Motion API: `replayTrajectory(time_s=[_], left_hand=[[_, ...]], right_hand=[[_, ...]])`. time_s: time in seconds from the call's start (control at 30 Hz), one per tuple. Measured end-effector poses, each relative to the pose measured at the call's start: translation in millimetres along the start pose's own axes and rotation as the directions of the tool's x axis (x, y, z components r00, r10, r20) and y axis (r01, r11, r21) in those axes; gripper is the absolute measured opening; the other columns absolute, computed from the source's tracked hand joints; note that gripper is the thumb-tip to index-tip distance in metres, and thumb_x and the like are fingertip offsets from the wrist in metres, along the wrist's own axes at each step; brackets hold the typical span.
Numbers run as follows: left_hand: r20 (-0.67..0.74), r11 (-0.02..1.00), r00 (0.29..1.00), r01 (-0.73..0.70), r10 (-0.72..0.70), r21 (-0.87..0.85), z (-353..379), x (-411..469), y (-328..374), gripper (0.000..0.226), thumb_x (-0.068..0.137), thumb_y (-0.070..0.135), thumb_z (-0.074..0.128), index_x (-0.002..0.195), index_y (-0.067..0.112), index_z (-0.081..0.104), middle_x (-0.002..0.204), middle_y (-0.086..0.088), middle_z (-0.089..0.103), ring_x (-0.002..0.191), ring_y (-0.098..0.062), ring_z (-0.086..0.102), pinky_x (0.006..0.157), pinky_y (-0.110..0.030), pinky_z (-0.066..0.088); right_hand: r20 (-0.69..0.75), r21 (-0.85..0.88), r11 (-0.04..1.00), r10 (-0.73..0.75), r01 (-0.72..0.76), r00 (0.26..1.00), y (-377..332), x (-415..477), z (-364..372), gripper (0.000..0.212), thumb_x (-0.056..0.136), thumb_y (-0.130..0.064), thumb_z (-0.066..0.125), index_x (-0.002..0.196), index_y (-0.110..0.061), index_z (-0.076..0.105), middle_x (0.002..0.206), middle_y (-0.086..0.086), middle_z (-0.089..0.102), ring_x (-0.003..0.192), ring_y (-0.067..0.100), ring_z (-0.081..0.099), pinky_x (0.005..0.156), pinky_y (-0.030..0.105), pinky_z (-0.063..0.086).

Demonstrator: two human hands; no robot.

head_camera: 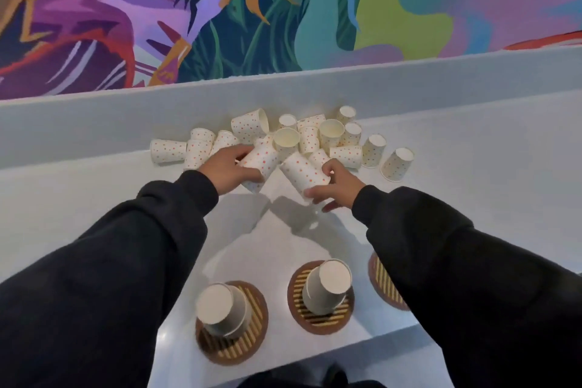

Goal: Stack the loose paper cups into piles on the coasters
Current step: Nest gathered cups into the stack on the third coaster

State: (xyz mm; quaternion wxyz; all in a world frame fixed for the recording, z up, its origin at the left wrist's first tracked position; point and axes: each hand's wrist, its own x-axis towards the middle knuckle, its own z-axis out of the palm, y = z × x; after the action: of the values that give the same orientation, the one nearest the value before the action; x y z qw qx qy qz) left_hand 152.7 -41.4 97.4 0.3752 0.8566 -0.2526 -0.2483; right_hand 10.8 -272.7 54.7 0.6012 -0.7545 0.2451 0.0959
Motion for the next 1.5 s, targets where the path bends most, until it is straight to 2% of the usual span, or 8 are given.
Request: replayTrajectory(time_s=[0.13,0.27,0.43,0.8,0.97,1.17,1.33,1.5], left_hand=[[-0.058,0.999,0.997,-0.046,0.045,-0.019,-3,-38,48,0.067,0.059,0.043,0.083,0.122,0.029,0.063,0.114,0.010,0.068,0.107,-0.016,0.065,0.096,-0.041,0.055],[-0.071,0.997,0.995,-0.078,0.077,-0.009,21,-79,94,0.082,0.058,0.052,0.090,0.129,0.027,0.058,0.123,0.009,0.068,0.112,-0.016,0.066,0.098,-0.045,0.057],[-0.208,0.994,0.973,-0.107,0.101,-0.020,72,-132,111,0.071,0.071,0.041,0.092,0.128,0.031,0.051,0.123,0.013,0.064,0.108,-0.011,0.065,0.092,-0.039,0.059],[-0.393,0.982,0.918,-0.019,-0.057,-0.186,179,-186,58,0.074,0.071,0.040,0.092,0.127,0.041,0.045,0.128,0.017,0.062,0.116,-0.007,0.061,0.099,-0.034,0.056],[-0.355,0.991,0.934,-0.002,-0.045,-0.131,204,-182,34,0.073,0.071,0.042,0.091,0.126,0.043,0.043,0.124,0.020,0.062,0.114,-0.003,0.061,0.096,-0.027,0.055],[-0.365,0.984,0.930,-0.013,-0.053,-0.177,221,-180,17,0.075,0.072,0.038,0.090,0.126,0.049,0.040,0.120,0.029,0.059,0.115,-0.001,0.060,0.094,-0.023,0.055],[-0.346,0.976,0.934,0.008,-0.084,-0.216,228,-178,8,0.077,0.071,0.040,0.092,0.132,0.042,0.045,0.128,0.021,0.061,0.119,-0.004,0.059,0.097,-0.035,0.058],[-0.367,0.986,0.929,-0.024,-0.039,-0.166,232,-182,3,0.085,0.069,0.041,0.092,0.136,0.048,0.041,0.131,0.026,0.056,0.123,0.004,0.054,0.103,-0.027,0.051]], right_hand=[[0.071,0.351,0.936,-0.041,0.014,0.997,-11,-30,-17,0.054,0.092,-0.022,0.075,0.134,-0.016,0.041,0.115,0.025,0.069,0.091,0.038,0.070,0.088,0.056,0.057],[0.053,0.446,0.886,-0.170,0.129,0.984,-13,-62,-33,0.055,0.086,-0.036,0.076,0.134,-0.016,0.059,0.123,0.017,0.070,0.107,0.037,0.070,0.087,0.052,0.058],[-0.035,0.336,0.900,-0.282,0.277,0.959,-16,-99,-49,0.055,0.078,-0.042,0.077,0.125,-0.015,0.068,0.106,0.002,0.069,0.093,0.021,0.059,0.076,0.036,0.053],[0.056,0.029,0.863,-0.506,0.505,0.861,8,-127,-24,0.065,0.078,-0.045,0.081,0.134,-0.021,0.060,0.127,-0.009,0.068,0.113,0.009,0.065,0.091,0.029,0.057],[0.094,-0.056,0.879,-0.468,0.474,0.879,38,-130,-7,0.070,0.068,-0.061,0.082,0.130,-0.036,0.060,0.125,-0.018,0.068,0.115,0.004,0.063,0.094,0.035,0.056],[0.120,-0.129,0.903,-0.396,0.410,0.910,75,-132,4,0.060,0.077,-0.048,0.085,0.128,-0.038,0.055,0.126,-0.018,0.065,0.115,0.002,0.061,0.098,0.038,0.054],[0.135,-0.181,0.893,-0.393,0.413,0.910,86,-135,7,0.059,0.075,-0.049,0.087,0.123,-0.045,0.054,0.116,-0.028,0.064,0.109,-0.007,0.059,0.090,0.024,0.050],[0.205,-0.293,0.859,-0.373,0.421,0.905,107,-135,10,0.065,0.073,-0.046,0.089,0.127,-0.046,0.054,0.114,-0.028,0.061,0.104,-0.019,0.052,0.082,0.007,0.038]])
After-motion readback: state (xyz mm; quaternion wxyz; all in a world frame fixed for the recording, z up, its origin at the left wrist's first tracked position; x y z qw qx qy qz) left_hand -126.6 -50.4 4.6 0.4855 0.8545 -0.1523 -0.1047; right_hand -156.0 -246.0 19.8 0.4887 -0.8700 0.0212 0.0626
